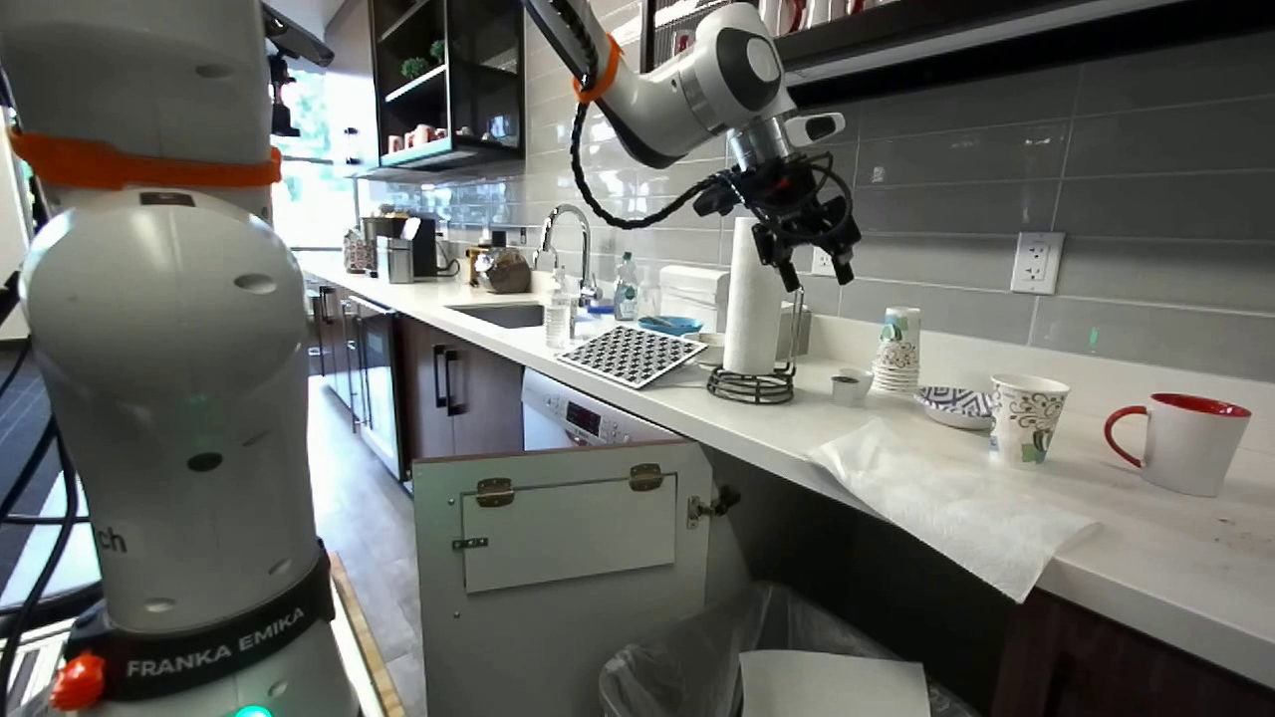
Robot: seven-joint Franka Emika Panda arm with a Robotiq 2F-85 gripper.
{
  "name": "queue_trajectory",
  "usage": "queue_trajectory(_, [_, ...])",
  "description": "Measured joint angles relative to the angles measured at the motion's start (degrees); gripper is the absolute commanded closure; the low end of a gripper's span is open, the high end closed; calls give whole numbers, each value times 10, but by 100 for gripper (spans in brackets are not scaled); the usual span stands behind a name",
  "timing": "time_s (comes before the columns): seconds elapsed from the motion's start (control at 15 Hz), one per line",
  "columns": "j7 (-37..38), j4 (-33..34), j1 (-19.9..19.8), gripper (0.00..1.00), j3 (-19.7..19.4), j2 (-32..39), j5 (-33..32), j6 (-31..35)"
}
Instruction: Use the white napkin to wipe the counter.
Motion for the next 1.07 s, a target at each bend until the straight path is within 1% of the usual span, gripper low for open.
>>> queue_trajectory(0.13, [15, 4, -14, 0, -10, 19, -1, -8])
queue_trajectory(0.33, [4, 20, -35, 0, -31, 59, 17, -7])
queue_trajectory(0.6, [-66, 64, -54, 0, -45, 120, 75, -6])
queue_trajectory(0.87, [-145, 112, -67, 0, -45, 180, 135, -6])
queue_trajectory(1.07, [-182, 144, -71, 0, -45, 220, 162, -6])
